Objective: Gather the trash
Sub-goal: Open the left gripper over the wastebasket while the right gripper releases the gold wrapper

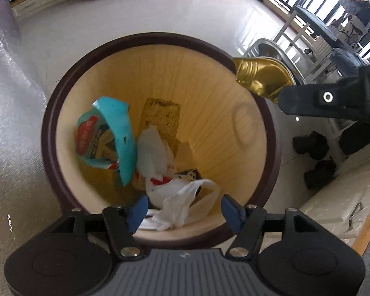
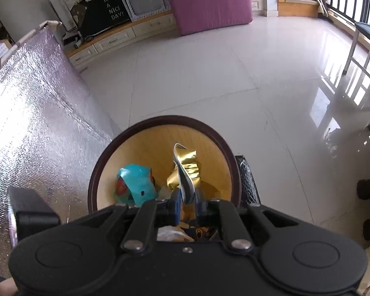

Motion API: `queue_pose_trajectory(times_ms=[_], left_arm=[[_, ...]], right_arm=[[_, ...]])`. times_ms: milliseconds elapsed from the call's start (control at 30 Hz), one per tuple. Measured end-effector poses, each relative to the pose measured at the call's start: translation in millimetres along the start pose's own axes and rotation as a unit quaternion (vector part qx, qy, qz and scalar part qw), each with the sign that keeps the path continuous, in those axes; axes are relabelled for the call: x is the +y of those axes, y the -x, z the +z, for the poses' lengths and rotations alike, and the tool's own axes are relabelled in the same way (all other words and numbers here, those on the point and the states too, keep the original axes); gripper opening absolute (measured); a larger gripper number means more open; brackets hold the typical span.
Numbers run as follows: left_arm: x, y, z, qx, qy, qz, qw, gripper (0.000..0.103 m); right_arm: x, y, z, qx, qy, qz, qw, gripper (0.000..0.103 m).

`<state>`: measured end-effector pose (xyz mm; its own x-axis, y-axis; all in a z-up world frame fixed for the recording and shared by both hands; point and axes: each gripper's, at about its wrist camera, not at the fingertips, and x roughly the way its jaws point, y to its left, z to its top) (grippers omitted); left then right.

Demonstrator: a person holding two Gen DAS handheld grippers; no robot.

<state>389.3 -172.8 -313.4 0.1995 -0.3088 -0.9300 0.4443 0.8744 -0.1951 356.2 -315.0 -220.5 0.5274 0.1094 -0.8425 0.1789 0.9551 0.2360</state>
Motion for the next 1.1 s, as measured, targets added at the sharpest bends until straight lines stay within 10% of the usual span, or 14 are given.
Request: queue_pose_trajectory(times_ms=[300, 400, 1100], left_arm=[[0.1, 24.3, -3.9, -0.018, 0.011, 0.024, 0.9995, 0.095], [-1.7, 28.6, -5.2, -0.019, 0.007, 0.032, 0.9993, 0.096], [-0.2, 49.1, -7.0, -0.032, 0.026, 0.063, 0.9971, 0.099]], right_arm=[[-3.5, -11.1, -2.0, 0.019, -0.002, 0.001, 1.0, 0.015], [-7.0, -13.5, -1.2, 0.026, -0.004, -0.012, 1.0, 0.034], [-12.8, -6.7, -4.0, 0.036, 0.019, -0.004, 0.999, 0.044]])
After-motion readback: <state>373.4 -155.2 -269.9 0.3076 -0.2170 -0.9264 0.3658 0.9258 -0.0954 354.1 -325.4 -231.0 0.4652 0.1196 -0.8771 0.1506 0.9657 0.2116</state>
